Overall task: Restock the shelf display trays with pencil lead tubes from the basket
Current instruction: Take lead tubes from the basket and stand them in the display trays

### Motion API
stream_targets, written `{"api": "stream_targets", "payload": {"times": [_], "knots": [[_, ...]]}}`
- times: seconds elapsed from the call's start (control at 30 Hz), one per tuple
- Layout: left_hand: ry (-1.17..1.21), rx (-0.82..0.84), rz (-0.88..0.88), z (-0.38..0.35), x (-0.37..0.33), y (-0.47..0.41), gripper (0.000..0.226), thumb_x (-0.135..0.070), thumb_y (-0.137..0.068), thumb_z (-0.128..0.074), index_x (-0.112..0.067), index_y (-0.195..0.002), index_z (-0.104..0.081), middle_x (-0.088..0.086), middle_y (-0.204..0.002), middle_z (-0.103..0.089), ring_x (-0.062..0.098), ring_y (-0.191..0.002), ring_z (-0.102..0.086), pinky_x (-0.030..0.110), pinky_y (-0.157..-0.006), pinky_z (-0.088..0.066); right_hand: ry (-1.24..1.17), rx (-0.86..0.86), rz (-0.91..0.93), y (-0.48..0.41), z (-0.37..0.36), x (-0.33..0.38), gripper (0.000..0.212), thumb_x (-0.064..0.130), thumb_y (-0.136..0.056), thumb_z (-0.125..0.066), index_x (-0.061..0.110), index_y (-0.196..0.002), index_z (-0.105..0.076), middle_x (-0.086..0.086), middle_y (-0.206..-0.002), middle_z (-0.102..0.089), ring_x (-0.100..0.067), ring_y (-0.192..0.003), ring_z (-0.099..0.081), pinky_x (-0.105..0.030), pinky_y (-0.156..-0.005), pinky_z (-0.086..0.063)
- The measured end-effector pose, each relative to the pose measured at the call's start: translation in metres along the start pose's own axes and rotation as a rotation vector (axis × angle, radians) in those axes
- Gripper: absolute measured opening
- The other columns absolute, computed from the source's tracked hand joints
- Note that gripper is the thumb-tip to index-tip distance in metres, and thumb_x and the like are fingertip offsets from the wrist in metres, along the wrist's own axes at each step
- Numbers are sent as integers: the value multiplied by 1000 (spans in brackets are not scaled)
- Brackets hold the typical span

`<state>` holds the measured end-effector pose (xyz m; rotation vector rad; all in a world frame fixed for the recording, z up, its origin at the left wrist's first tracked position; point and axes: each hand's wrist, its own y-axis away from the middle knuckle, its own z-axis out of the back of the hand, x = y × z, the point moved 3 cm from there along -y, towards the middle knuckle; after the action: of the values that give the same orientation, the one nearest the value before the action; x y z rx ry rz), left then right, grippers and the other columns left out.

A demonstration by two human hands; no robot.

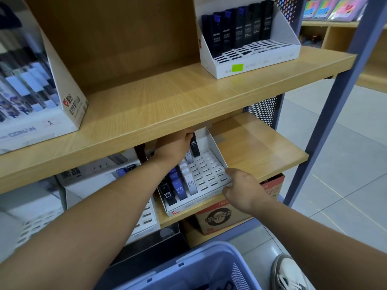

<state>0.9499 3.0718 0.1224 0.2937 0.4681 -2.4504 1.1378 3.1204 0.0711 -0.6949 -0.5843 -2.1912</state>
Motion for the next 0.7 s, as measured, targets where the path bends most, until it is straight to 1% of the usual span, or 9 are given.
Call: {"api": "stream_targets", "payload": {"times": [0.1,0.17,0.23,0.4,0.47,0.53,0.57,0.63,0.7], "knots": [[104,9,56,-4,0,-7,20,-22,-97,-51,-16,-110,-66,2,-108,-67,20,-95,-62,31,-88,-48,-2,-4,0,0,0,-2,46,9,-94,-50,4,-139,-44,-13,-130,-56,-25,-108,-55,-25,-84,-44],[101,38,71,-6,0,-8,19,-21,-97,-52,-18,-108,-67,1,-110,-67,17,-91,-61,29,-86,-48,-8,-6,11,-1,-1,-2,45,9,-94,-50,5,-139,-46,-11,-125,-58,-24,-101,-54,-23,-79,-41],[87,59,59,-7,0,-5,22,-20,-97,-51,-17,-110,-68,1,-111,-67,16,-90,-60,26,-81,-47,2,0,16,-1,-2,-2,47,9,-94,-50,5,-141,-43,-12,-127,-58,-24,-102,-55,-22,-78,-39],[25,98,13,-2,-11,1,27,-21,-99,-44,-15,-110,-68,5,-104,-69,25,-96,-64,37,-86,-51,21,6,35,-3,-1,-3,54,10,-95,-50,8,-147,-36,-12,-136,-55,-24,-106,-56,-20,-78,-38],[32,93,-3,5,-15,11,31,-22,-99,-42,-16,-121,-63,4,-114,-66,23,-104,-62,35,-91,-50,36,13,46,0,0,0,60,9,-94,-50,12,-151,-31,-11,-140,-51,-26,-110,-55,-22,-80,-41],[78,79,8,16,-20,33,35,-23,-98,-42,-21,-130,-57,0,-127,-60,20,-110,-58,27,-94,-45,106,-16,76,6,3,4,62,8,-93,-52,13,-151,-31,-12,-142,-49,-28,-118,-54,-27,-92,-45],[110,57,-6,21,-23,48,35,-22,-98,-43,-22,-130,-57,-1,-129,-59,17,-111,-57,22,-93,-43,150,-44,103,10,6,8,61,8,-92,-53,12,-149,-33,-12,-140,-50,-29,-120,-54,-29,-96,-45],[172,-18,-58,32,-29,86,32,-18,-96,-46,-22,-125,-61,-5,-125,-61,11,-107,-58,16,-89,-39,212,-87,160,16,12,15,55,9,-91,-53,12,-145,-41,-13,-136,-53,-30,-120,-55,-32,-98,-47],[243,-71,-87,37,-31,130,29,-13,-94,-50,-23,-114,-68,-12,-111,-64,4,-98,-58,16,-87,-43,237,-50,207,24,13,22,45,13,-93,-51,15,-138,-50,-11,-130,-59,-28,-115,-57,-34,-95,-49]]}}
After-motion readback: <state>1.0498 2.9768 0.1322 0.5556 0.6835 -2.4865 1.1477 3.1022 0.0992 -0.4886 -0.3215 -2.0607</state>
